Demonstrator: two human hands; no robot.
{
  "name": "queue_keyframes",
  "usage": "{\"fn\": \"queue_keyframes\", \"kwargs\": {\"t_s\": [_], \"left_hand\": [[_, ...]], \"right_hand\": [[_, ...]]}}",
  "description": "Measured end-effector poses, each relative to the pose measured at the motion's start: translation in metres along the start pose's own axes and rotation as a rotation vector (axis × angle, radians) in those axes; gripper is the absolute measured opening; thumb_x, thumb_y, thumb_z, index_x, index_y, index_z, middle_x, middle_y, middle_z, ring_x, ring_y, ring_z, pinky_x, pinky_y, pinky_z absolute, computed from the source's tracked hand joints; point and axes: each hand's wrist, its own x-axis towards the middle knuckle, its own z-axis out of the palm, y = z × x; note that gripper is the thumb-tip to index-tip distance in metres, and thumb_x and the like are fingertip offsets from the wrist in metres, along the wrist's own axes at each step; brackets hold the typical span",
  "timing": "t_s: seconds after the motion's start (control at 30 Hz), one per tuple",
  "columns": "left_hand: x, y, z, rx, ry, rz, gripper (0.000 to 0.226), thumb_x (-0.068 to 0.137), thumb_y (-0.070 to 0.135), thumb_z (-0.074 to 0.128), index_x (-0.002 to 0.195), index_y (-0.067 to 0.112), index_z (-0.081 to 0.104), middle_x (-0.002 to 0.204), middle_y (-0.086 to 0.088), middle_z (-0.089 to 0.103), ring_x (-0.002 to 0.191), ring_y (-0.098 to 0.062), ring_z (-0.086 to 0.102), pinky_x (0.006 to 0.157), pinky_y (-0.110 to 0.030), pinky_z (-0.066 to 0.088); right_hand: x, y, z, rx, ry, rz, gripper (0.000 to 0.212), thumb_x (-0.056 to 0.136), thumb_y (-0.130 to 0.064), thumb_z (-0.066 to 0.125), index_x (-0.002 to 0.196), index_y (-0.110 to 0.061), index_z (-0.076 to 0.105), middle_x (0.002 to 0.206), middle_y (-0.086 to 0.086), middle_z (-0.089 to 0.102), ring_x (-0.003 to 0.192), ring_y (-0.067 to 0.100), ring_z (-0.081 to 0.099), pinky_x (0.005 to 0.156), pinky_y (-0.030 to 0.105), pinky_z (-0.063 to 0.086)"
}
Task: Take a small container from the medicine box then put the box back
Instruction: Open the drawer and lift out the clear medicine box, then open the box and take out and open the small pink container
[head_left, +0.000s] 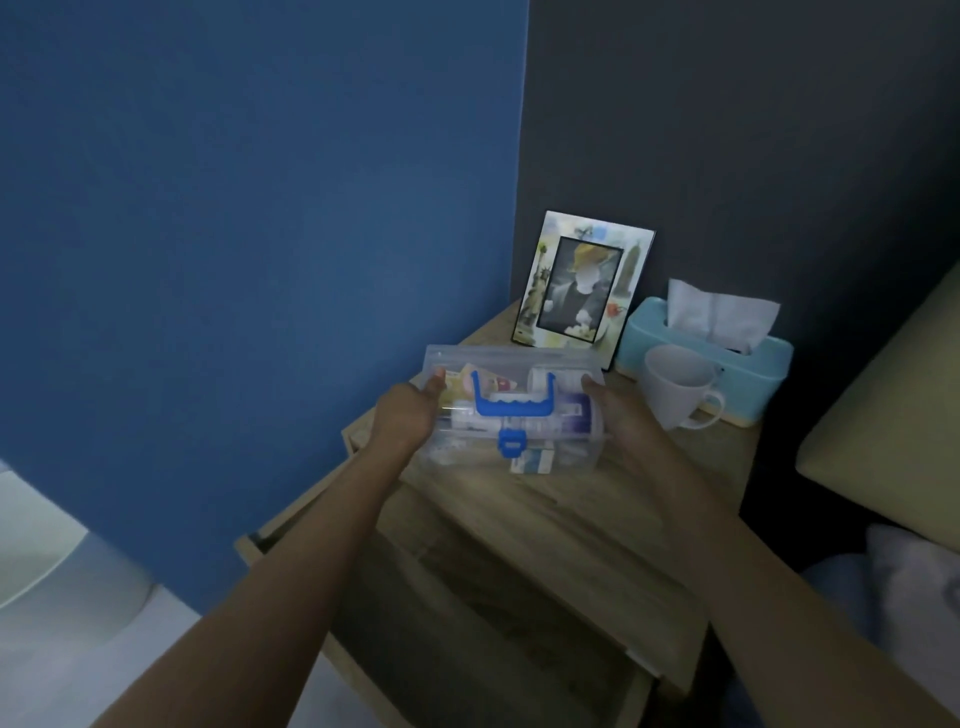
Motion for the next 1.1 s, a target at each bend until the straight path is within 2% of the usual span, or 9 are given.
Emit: {"fn": "queue_keyframes", "kwargs": {"t_s": [0.07, 0.17, 0.27, 0.37, 0.47, 0.6, 0.8, 0.97, 1.1], "left_hand": [[-0.007, 0.002, -0.002, -0.033, -0.016, 0.007, 0.059, 0.096, 0.052, 0.036, 0.079, 0.0, 0.059, 0.086, -0.015, 0.061, 0.106, -0.035, 0.06, 0.074, -0.03, 0.036], [-0.03, -0.006, 0.0, -0.162, 0.222, 0.139, 0.056, 0.094, 0.049, 0.042, 0.119, 0.001, 0.056, 0.122, -0.015, 0.058, 0.116, -0.027, 0.056, 0.092, -0.035, 0.042], [-0.077, -0.014, 0.014, -0.262, 0.534, 0.421, 0.031, 0.091, 0.053, 0.042, 0.092, 0.025, 0.055, 0.09, 0.007, 0.057, 0.077, 0.001, 0.054, 0.069, -0.022, 0.045], [-0.102, -0.022, 0.044, -0.351, 0.133, 0.213, 0.049, 0.082, 0.072, 0.034, 0.075, 0.029, 0.056, 0.067, 0.005, 0.06, 0.058, 0.001, 0.057, 0.054, -0.02, 0.042], [-0.097, -0.016, 0.066, -0.446, -0.226, 0.01, 0.051, 0.082, 0.071, 0.038, 0.082, 0.027, 0.065, 0.083, 0.007, 0.067, 0.08, -0.005, 0.062, 0.062, -0.02, 0.042], [-0.081, 0.003, 0.076, -0.576, -0.19, -0.032, 0.049, 0.083, 0.068, 0.043, 0.074, 0.027, 0.068, 0.083, 0.006, 0.071, 0.084, -0.012, 0.066, 0.076, -0.028, 0.05], [-0.07, 0.005, 0.074, -0.508, -0.112, -0.039, 0.062, 0.083, 0.07, 0.04, 0.066, 0.019, 0.069, 0.073, -0.001, 0.073, 0.076, -0.016, 0.068, 0.063, -0.024, 0.044], [-0.063, 0.005, 0.075, -0.585, -0.095, -0.056, 0.053, 0.085, 0.062, 0.048, 0.063, 0.018, 0.068, 0.07, -0.003, 0.072, 0.074, -0.019, 0.068, 0.069, -0.027, 0.05], [-0.057, 0.003, 0.074, -0.617, -0.118, -0.033, 0.048, 0.09, 0.054, 0.048, 0.068, 0.015, 0.066, 0.07, -0.004, 0.069, 0.067, -0.015, 0.062, 0.064, -0.027, 0.046]], "right_hand": [[-0.001, 0.006, 0.0, -0.008, -0.011, -0.002, 0.04, 0.099, -0.038, 0.046, 0.113, -0.005, 0.064, 0.104, 0.01, 0.068, 0.089, 0.024, 0.067, 0.084, 0.034, 0.051], [0.004, 0.011, 0.001, 0.02, 0.001, 0.001, 0.035, 0.099, -0.042, 0.045, 0.103, -0.012, 0.064, 0.096, 0.007, 0.065, 0.082, 0.02, 0.063, 0.073, 0.029, 0.046], [0.005, 0.013, 0.003, 0.055, -0.003, 0.038, 0.034, 0.097, -0.044, 0.046, 0.09, -0.016, 0.063, 0.1, 0.009, 0.067, 0.088, 0.024, 0.064, 0.082, 0.033, 0.049], [0.005, 0.014, 0.004, 0.029, -0.003, 0.026, 0.037, 0.097, -0.048, 0.045, 0.092, -0.016, 0.064, 0.104, 0.011, 0.069, 0.094, 0.026, 0.066, 0.092, 0.037, 0.05], [0.004, 0.013, 0.005, 0.03, 0.033, 0.015, 0.04, 0.096, -0.048, 0.046, 0.102, -0.014, 0.064, 0.096, 0.008, 0.068, 0.09, 0.025, 0.067, 0.09, 0.038, 0.052], [0.004, 0.014, 0.006, 0.043, 0.034, 0.01, 0.038, 0.098, -0.047, 0.042, 0.08, -0.018, 0.061, 0.073, -0.001, 0.064, 0.066, 0.013, 0.062, 0.058, 0.026, 0.045], [0.008, 0.01, 0.008, 0.016, 0.019, -0.019, 0.039, 0.1, -0.045, 0.04, 0.101, -0.013, 0.063, 0.097, 0.009, 0.067, 0.084, 0.024, 0.064, 0.077, 0.034, 0.049], [0.012, 0.01, 0.011, 0.041, 0.01, -0.041, 0.043, 0.101, -0.042, 0.038, 0.112, -0.009, 0.063, 0.09, 0.006, 0.065, 0.068, 0.013, 0.06, 0.056, 0.025, 0.044], [0.017, 0.008, 0.016, 0.042, 0.037, -0.038, 0.047, 0.101, -0.043, 0.039, 0.116, -0.005, 0.063, 0.111, 0.016, 0.069, 0.097, 0.03, 0.068, 0.087, 0.039, 0.054]]}}
